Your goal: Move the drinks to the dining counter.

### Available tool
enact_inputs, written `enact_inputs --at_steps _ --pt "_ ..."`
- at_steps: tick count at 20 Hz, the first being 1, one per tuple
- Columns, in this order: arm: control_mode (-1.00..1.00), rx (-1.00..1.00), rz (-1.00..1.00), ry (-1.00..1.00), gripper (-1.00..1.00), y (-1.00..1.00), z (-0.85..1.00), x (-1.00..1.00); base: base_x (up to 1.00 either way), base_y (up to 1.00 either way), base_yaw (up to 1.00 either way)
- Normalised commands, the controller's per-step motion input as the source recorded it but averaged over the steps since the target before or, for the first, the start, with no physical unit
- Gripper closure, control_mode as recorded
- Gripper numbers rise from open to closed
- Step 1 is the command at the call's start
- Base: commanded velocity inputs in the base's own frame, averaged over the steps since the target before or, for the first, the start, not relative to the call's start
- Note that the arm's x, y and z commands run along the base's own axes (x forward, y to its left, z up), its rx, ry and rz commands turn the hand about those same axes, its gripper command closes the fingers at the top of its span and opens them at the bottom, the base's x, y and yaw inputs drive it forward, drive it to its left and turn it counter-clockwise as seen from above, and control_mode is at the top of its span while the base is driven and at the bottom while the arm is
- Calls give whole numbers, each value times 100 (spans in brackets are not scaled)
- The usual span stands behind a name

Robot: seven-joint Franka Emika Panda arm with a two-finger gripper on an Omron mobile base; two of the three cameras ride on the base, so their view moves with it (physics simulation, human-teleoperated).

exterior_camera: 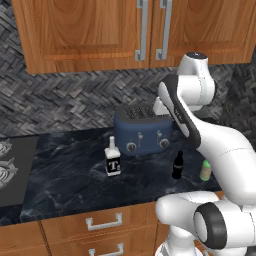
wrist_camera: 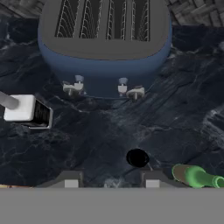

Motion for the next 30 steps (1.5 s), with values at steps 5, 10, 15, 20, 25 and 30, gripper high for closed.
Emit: enact_inputs --at_steps 5,10,15,20,25,30 --pt "-100 0 0 0 -100 -27 0 -22 0 0 0" --pt "-100 0 0 0 -100 -62 -6 -37 0 0 0" --pt "-100 0 0 0 -100 -74 -9 -36 0 0 0" --pt "-100 0 0 0 -100 -57 -17 -20 0 0 0" --pt "-100 0 0 2 -100 -27 -20 -4 0 0 0" --pt "-100 0 0 10 -100 -18 -17 0 0 0 0"
